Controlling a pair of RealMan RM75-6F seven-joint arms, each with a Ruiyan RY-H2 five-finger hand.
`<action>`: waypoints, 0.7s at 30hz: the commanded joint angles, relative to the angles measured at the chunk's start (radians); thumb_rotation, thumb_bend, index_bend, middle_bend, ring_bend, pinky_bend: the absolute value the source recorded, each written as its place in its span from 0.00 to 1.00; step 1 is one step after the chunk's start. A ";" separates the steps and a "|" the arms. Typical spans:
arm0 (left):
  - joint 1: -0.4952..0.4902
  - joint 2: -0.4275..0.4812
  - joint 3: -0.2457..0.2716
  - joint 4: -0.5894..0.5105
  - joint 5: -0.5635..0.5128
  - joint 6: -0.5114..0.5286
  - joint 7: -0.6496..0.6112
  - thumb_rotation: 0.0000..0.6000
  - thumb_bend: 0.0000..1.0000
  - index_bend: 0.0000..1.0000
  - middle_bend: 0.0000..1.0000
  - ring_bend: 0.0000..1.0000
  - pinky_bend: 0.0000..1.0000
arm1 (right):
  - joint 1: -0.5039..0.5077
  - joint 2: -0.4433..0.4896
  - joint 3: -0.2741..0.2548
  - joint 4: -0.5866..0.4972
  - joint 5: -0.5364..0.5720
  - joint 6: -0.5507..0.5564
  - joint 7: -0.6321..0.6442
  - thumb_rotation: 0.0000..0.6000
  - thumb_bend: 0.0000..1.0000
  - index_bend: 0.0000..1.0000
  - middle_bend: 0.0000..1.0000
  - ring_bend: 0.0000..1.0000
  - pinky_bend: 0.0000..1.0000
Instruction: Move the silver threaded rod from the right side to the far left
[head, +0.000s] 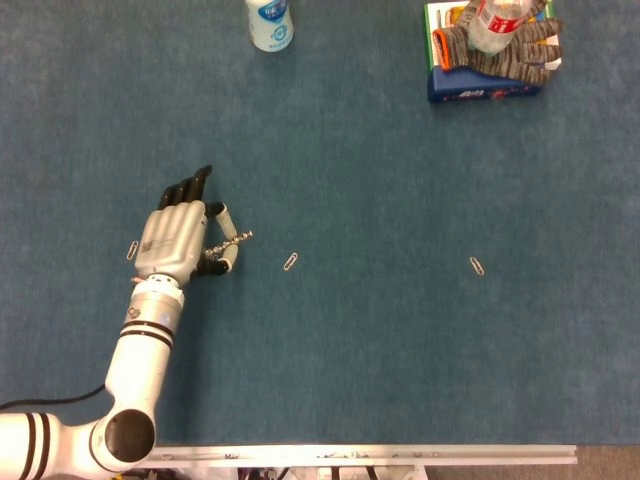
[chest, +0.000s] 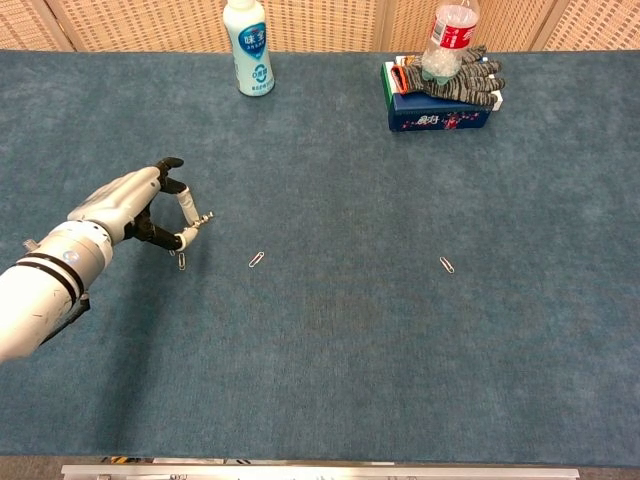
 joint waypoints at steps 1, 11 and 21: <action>0.003 0.018 -0.003 -0.005 0.003 0.003 0.007 1.00 0.36 0.53 0.00 0.00 0.00 | 0.001 -0.001 0.000 0.001 0.000 -0.002 0.000 1.00 0.17 0.23 0.11 0.00 0.00; 0.018 0.083 -0.013 -0.016 -0.008 0.026 0.025 1.00 0.36 0.53 0.00 0.00 0.00 | 0.012 -0.004 0.000 -0.005 -0.006 -0.010 -0.010 1.00 0.17 0.23 0.11 0.00 0.00; 0.041 0.118 -0.009 0.002 -0.013 0.006 -0.009 1.00 0.36 0.53 0.00 0.00 0.00 | 0.015 -0.001 0.000 -0.021 -0.006 -0.009 -0.030 1.00 0.17 0.23 0.11 0.00 0.00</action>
